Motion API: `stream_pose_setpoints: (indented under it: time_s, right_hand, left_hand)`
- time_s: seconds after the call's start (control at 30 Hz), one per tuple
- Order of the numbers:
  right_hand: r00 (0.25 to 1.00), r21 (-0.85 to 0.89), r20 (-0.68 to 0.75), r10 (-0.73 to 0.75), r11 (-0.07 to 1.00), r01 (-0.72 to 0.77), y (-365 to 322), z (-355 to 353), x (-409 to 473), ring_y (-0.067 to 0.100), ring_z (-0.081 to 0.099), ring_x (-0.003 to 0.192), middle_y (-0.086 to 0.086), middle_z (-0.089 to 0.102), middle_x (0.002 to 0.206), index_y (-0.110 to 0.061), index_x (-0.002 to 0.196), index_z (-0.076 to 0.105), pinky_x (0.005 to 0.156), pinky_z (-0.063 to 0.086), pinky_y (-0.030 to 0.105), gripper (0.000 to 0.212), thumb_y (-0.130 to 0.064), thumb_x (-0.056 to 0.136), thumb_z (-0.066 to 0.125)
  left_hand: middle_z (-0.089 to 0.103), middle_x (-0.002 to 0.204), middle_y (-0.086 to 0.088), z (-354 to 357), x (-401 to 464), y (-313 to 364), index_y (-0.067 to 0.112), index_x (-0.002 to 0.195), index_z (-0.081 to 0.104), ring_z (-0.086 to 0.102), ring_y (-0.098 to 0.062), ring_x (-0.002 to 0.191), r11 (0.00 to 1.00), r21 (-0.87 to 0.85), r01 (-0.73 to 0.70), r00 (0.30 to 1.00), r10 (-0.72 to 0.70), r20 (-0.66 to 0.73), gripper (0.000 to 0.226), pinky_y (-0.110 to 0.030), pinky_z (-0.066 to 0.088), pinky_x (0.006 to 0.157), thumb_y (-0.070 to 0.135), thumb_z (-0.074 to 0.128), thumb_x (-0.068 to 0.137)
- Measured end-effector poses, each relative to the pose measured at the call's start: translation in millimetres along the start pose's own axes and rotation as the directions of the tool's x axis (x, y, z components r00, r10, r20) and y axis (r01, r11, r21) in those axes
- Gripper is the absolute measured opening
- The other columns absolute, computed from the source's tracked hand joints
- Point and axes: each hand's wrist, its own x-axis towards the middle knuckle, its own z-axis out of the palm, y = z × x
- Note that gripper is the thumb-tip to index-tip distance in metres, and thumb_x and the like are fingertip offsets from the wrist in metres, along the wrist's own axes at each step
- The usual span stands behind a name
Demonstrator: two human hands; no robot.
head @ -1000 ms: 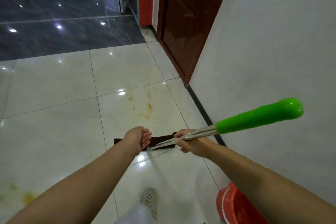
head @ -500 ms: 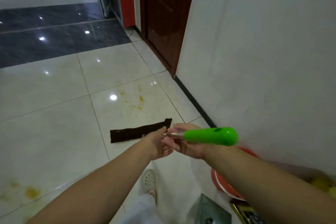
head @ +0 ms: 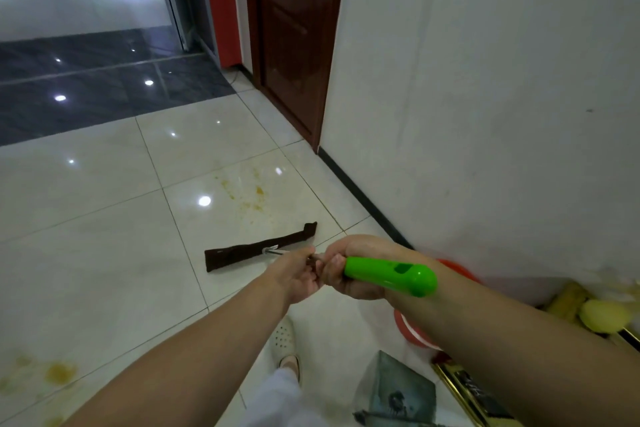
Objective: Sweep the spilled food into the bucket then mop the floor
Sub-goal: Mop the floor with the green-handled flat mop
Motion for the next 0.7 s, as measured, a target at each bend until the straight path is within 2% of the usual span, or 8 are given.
stream_pose_setpoints:
  time_s: [0.1,0.2,0.27,0.37,0.47,0.53,0.6,0.7]
  right_hand:
    - [1.0,0.021,0.015,-0.027,0.999,0.027,8,-1,3,0.009,0.047,0.027,0.019,0.055,0.061,0.007,0.081,0.055,0.03,0.043,0.014,0.016,0.006,0.092,0.043]
    - [0.999,0.052,-0.004,-0.046,0.998,0.046,14,1,10,0.012,0.051,0.03,0.026,0.056,0.076,0.008,0.099,0.054,0.031,0.046,0.017,0.012,0.005,0.092,0.044]
    - [1.0,0.109,-0.012,-0.024,0.994,0.025,15,3,11,0.012,0.047,0.026,0.024,0.055,0.074,0.005,0.104,0.051,0.029,0.043,0.015,0.016,0.007,0.091,0.041]
    - [0.998,0.044,-0.01,0.055,0.998,-0.054,11,8,12,0.01,0.042,0.023,0.013,0.048,0.051,0.005,0.086,0.052,0.026,0.038,0.014,0.009,0.003,0.093,0.045]
    - [0.994,-0.01,-0.025,0.111,0.994,-0.111,2,13,17,0.01,0.042,0.022,0.007,0.044,0.049,0.003,0.08,0.052,0.025,0.037,0.015,0.013,-0.001,0.092,0.05]
    - [0.991,-0.04,-0.047,0.123,0.991,-0.125,-5,16,22,0.01,0.041,0.021,0.007,0.044,0.045,0.002,0.079,0.052,0.025,0.036,0.013,0.017,-0.002,0.095,0.047]
    - [0.989,-0.027,-0.047,0.142,0.989,-0.143,-13,19,28,0.01,0.041,0.021,0.006,0.044,0.047,0.0,0.079,0.052,0.024,0.035,0.014,0.017,-0.004,0.095,0.047]
    - [0.987,-0.022,-0.032,0.16,0.987,-0.16,-35,22,44,0.01,0.041,0.021,0.006,0.044,0.05,-0.001,0.074,0.051,0.023,0.033,0.015,0.023,-0.007,0.096,0.047]
  left_hand:
    - [0.055,0.063,-0.005,-5,0,-6,0.007,0.086,0.05,0.052,-0.008,0.05,1.0,-0.02,-0.014,0.999,0.014,0.032,0.025,-0.019,0.05,0.05,0.023,0.04,0.102]
    - [0.054,0.079,-0.005,-12,2,-9,0.006,0.102,0.051,0.054,-0.011,0.067,1.0,-0.018,0.0,0.997,0.001,0.073,0.021,-0.022,0.054,0.06,0.025,0.044,0.1]
    - [0.057,0.083,-0.008,-17,6,-10,0.005,0.109,0.049,0.058,-0.015,0.073,1.0,-0.022,0.005,0.994,-0.003,0.106,0.02,-0.026,0.058,0.06,0.022,0.042,0.1]
    - [0.062,0.06,-0.012,-19,6,-8,-0.003,0.103,0.048,0.066,-0.018,0.051,1.0,-0.027,-0.002,0.987,0.007,0.16,0.018,-0.024,0.057,0.048,0.011,0.036,0.1]
    - [0.06,0.067,-0.016,-18,13,1,-0.002,0.118,0.044,0.067,-0.021,0.047,0.998,-0.062,-0.007,0.992,0.015,0.127,0.023,-0.025,0.058,0.049,0.011,0.04,0.1]
    - [0.051,0.067,-0.013,-18,20,8,-0.002,0.103,0.046,0.062,-0.018,0.04,0.996,-0.084,0.002,0.996,0.006,0.094,0.015,-0.021,0.054,0.042,0.01,0.038,0.099]
    - [0.041,0.064,-0.008,-18,27,17,0.003,0.079,0.045,0.055,-0.014,0.034,0.997,-0.075,0.008,0.998,-0.003,0.058,0.022,-0.018,0.049,0.037,0.011,0.037,0.099]
    - [0.037,0.055,-0.006,-11,37,40,0.01,0.065,0.037,0.05,-0.012,0.031,1.0,-0.024,0.002,0.999,-0.001,0.044,0.031,-0.016,0.046,0.035,0.007,0.036,0.095]
